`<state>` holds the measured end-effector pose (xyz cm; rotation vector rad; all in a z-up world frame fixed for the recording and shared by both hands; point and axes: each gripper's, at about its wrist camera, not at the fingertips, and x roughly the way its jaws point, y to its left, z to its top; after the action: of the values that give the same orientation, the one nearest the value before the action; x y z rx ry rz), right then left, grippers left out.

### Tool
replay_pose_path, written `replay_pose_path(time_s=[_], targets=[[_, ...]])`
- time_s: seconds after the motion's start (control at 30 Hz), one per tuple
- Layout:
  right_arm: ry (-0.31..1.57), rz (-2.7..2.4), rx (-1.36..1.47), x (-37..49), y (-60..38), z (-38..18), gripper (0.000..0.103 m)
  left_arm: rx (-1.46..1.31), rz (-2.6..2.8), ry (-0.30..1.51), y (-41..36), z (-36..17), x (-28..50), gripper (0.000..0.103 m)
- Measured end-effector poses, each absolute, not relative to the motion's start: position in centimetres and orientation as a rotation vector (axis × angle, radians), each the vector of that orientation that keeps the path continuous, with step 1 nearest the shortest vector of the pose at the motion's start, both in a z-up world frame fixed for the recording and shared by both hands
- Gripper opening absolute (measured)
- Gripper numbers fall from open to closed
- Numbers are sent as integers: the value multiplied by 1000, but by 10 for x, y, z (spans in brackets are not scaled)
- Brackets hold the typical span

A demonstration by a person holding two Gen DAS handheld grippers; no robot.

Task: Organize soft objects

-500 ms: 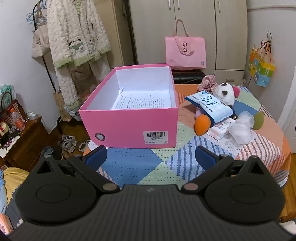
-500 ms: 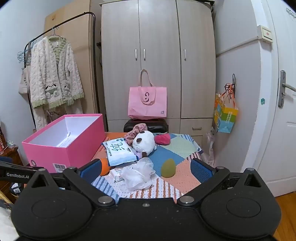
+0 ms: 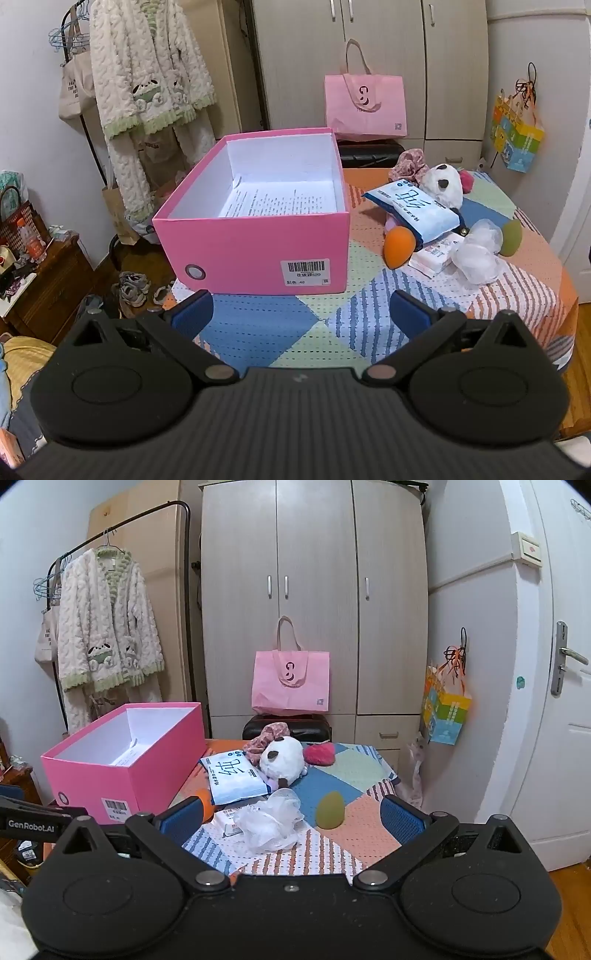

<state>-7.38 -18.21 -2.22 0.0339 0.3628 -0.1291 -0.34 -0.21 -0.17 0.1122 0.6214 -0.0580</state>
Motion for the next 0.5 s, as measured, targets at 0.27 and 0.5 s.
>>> replay_pose_path(time_s=[0.27,0.5], targets=[[363,-137,30,-73,-182,-20,103,116,-79,592,1,-2,-3,103],[364,-139,20,-72,-182,-23,103,92,-95,572,0,-4,-4,103]])
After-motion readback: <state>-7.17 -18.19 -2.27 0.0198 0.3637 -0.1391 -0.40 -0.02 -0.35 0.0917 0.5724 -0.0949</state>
